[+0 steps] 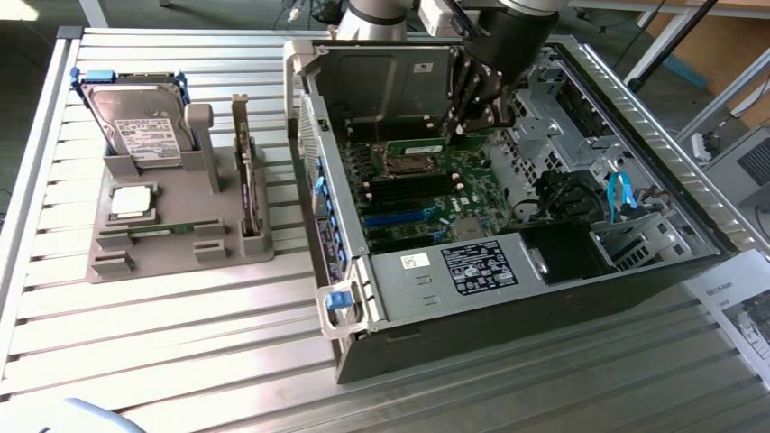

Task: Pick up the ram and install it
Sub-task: 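Insert the ram into the slot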

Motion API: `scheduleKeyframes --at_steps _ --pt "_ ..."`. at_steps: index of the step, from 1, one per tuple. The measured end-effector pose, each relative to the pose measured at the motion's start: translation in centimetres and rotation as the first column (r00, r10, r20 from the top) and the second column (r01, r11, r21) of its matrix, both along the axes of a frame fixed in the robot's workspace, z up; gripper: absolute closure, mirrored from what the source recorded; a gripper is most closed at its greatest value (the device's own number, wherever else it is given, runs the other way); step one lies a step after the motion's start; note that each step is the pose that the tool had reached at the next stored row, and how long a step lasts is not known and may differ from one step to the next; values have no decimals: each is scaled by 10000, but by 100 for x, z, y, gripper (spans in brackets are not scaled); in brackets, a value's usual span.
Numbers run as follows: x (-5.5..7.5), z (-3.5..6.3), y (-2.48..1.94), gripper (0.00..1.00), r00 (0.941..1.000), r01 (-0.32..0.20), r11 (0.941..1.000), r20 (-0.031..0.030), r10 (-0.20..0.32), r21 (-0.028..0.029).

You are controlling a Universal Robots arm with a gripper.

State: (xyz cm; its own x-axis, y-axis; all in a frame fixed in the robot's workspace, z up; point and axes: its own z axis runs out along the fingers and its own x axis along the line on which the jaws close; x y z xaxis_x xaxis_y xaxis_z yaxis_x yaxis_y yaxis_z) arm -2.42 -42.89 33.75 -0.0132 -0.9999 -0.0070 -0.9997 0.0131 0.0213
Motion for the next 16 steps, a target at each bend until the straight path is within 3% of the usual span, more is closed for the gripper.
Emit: scheduleKeyframes --at_steps 16 --pt "-4 -227 0 88 10000 0 10000 57 0 -12"
